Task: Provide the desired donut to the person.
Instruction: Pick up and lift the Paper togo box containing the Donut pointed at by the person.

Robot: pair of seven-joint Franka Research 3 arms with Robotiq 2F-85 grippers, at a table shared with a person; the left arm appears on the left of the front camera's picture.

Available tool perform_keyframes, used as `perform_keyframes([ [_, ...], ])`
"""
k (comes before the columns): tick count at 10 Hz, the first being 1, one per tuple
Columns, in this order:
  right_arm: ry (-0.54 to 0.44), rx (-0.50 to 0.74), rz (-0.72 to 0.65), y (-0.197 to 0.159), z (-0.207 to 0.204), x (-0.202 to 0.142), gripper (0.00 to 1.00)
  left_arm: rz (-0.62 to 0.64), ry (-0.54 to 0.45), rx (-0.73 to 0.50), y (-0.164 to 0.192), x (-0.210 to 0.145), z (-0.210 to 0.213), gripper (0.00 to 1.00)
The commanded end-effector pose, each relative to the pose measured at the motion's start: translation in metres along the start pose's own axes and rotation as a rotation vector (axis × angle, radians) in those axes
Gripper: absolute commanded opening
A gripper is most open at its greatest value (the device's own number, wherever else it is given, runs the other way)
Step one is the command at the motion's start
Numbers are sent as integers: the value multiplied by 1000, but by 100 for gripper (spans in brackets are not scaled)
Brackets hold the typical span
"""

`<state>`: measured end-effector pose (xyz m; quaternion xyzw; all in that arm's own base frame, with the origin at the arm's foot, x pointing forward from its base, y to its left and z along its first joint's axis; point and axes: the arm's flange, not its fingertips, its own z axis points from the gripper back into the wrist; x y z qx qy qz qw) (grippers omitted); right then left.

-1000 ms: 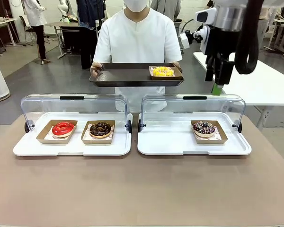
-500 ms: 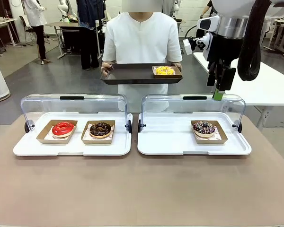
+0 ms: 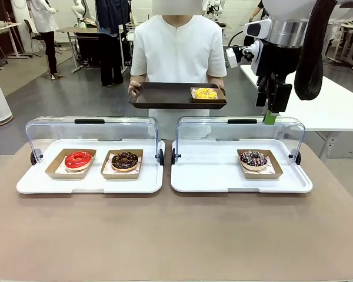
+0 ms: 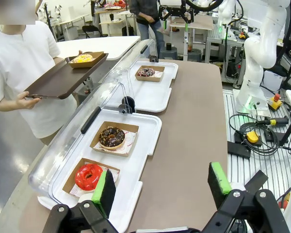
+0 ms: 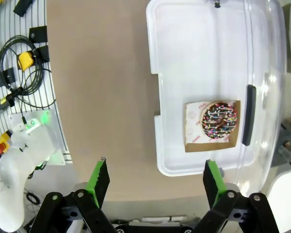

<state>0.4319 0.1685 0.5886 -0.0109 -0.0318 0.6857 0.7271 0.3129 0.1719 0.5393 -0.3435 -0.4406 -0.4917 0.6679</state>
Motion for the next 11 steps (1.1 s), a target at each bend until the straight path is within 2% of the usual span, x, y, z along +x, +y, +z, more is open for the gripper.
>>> perform_keyframes([
  [1, 3, 3, -4, 1, 2, -2, 100, -7, -11, 3, -1, 0, 1, 100],
  [5, 0, 0, 0, 0, 0, 0, 100, -7, -11, 3, -1, 0, 1, 100],
  [7, -270, -9, -80, -13, 15, -46, 100, -7, -11, 3, -1, 0, 1, 100],
  [9, -469, 20, -178, -26, 16, -116, 100, -7, -11, 3, -1, 0, 1, 100],
  [11, -684, 2, -138, -31, 14, -189, 100, -7, -11, 3, -1, 0, 1, 100],
])
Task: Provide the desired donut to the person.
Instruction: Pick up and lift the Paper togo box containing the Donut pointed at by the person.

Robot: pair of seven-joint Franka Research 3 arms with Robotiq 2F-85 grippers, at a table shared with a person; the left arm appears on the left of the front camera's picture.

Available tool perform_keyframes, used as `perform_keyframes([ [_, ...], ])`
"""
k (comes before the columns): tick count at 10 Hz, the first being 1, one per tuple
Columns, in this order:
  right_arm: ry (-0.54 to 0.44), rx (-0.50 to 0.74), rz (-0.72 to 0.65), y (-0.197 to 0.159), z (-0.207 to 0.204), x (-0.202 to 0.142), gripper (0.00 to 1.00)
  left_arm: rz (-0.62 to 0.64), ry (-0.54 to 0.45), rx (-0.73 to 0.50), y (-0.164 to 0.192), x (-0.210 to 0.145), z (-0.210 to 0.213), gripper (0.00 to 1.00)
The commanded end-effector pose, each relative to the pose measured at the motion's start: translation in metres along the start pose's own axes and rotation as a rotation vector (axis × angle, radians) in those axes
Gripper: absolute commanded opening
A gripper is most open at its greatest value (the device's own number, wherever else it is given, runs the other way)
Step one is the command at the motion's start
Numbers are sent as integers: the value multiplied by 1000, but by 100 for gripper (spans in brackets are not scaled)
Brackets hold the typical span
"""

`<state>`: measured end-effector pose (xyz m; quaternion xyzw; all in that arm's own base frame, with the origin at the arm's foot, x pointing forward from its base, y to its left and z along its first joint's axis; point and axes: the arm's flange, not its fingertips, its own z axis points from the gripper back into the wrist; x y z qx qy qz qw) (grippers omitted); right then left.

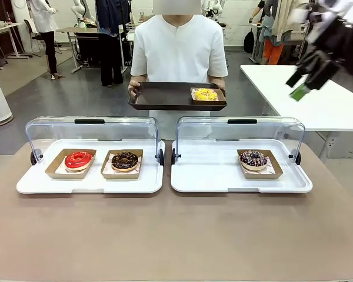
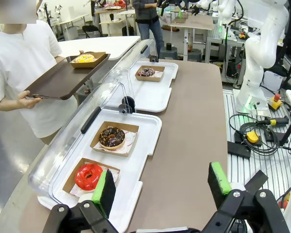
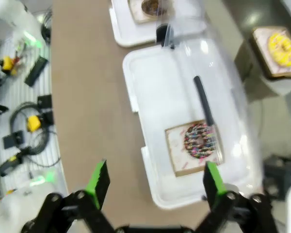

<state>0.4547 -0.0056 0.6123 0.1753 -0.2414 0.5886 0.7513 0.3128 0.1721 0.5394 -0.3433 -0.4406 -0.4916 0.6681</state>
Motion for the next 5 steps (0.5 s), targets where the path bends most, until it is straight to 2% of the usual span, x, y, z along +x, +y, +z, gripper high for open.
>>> perform_keyframes([
  [1, -230, 57, 87, -7, 14, -50, 100, -7, -11, 3, -1, 0, 1, 100],
  [3, -358, 35, 129, -18, 33, -108, 100, -7, -11, 3, -1, 0, 1, 100],
  [5, -429, 121, 90, -26, 40, -156, 100, -7, -11, 3, -1, 0, 1, 100],
])
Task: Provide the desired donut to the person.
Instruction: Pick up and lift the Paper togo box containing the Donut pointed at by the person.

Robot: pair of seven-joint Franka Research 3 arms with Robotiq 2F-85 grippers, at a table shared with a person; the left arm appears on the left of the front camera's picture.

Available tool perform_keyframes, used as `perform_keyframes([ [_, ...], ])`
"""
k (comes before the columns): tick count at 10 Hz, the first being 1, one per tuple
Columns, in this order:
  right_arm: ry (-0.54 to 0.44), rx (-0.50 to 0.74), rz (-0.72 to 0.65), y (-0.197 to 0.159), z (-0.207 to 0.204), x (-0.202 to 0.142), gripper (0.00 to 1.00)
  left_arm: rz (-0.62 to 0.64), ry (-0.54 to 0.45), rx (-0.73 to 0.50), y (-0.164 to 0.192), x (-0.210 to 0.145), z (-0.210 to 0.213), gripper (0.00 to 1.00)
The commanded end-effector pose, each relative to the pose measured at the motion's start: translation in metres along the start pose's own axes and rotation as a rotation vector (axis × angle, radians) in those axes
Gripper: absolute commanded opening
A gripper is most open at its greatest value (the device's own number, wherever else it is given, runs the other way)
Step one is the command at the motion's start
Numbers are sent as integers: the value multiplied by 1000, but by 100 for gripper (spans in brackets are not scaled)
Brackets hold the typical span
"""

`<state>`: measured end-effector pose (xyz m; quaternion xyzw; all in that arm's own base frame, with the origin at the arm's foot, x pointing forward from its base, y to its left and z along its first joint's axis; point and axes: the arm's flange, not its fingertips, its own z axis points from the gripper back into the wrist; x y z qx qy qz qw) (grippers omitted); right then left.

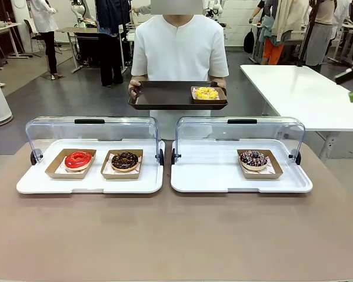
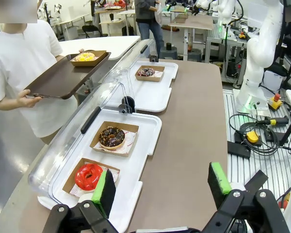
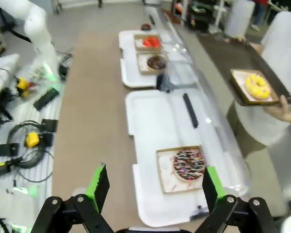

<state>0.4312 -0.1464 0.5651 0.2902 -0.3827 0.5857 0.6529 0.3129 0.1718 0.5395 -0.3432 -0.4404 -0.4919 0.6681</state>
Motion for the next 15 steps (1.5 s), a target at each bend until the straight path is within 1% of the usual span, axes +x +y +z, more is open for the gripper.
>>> perform_keyframes([
  [1, -44, 63, -57, -17, 14, -33, 100, -7, -12, 3, -1, 0, 1, 100],
  [3, -84, 88, -73, -20, 27, -64, 100, -7, -12, 3, -1, 0, 1, 100],
  [5, -103, 95, -76, -18, 30, -80, 100, -7, -12, 3, -1, 0, 1, 100],
  [8, -119, 111, -60, -12, 33, -74, 100, -7, -12, 3, -1, 0, 1, 100],
  [13, -103, 145, -52, -12, 28, -71, 100, -7, -12, 3, -1, 0, 1, 100],
  [15, -82, 149, -58, -12, 26, -63, 100, -7, -12, 3, -1, 0, 1, 100],
])
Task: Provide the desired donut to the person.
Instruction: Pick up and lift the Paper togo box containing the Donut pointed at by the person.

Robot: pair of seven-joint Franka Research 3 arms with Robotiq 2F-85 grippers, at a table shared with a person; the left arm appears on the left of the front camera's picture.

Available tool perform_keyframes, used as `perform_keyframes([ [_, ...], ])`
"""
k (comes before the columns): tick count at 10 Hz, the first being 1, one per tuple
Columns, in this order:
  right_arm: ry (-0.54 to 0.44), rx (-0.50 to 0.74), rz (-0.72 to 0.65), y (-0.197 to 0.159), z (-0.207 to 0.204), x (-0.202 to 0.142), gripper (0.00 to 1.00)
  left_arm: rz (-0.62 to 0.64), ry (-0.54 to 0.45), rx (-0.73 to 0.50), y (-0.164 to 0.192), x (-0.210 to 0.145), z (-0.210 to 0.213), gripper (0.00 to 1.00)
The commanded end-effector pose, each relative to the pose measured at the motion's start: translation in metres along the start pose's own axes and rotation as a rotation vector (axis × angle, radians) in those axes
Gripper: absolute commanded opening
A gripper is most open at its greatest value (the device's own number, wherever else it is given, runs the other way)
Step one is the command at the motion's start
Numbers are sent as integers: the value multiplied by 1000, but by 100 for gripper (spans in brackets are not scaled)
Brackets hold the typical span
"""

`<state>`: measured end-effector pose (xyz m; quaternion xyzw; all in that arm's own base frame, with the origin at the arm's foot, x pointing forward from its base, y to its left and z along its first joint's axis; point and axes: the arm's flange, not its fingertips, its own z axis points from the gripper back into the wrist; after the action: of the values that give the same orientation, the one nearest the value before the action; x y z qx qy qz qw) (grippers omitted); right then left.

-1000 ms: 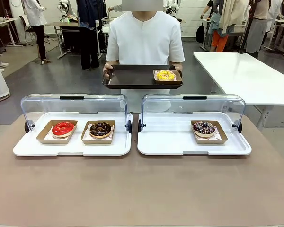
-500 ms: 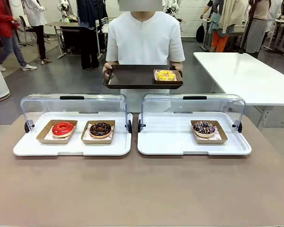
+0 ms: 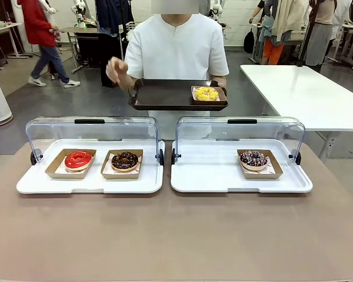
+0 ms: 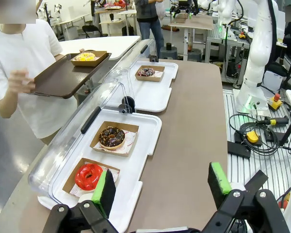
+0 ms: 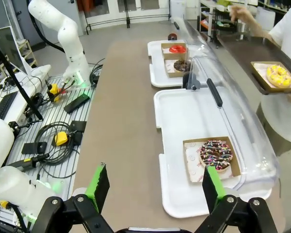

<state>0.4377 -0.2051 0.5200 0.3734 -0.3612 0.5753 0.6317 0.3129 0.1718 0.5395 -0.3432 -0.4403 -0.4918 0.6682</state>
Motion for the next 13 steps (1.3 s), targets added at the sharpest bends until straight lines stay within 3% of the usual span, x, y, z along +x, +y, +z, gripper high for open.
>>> perform_keyframes([
  [1, -2, -3, -4, 0, 1, -2, 100, -7, -12, 3, -1, 0, 1, 100],
  [13, -2, -3, -4, 0, 1, -2, 100, -7, -12, 3, -1, 0, 1, 100],
])
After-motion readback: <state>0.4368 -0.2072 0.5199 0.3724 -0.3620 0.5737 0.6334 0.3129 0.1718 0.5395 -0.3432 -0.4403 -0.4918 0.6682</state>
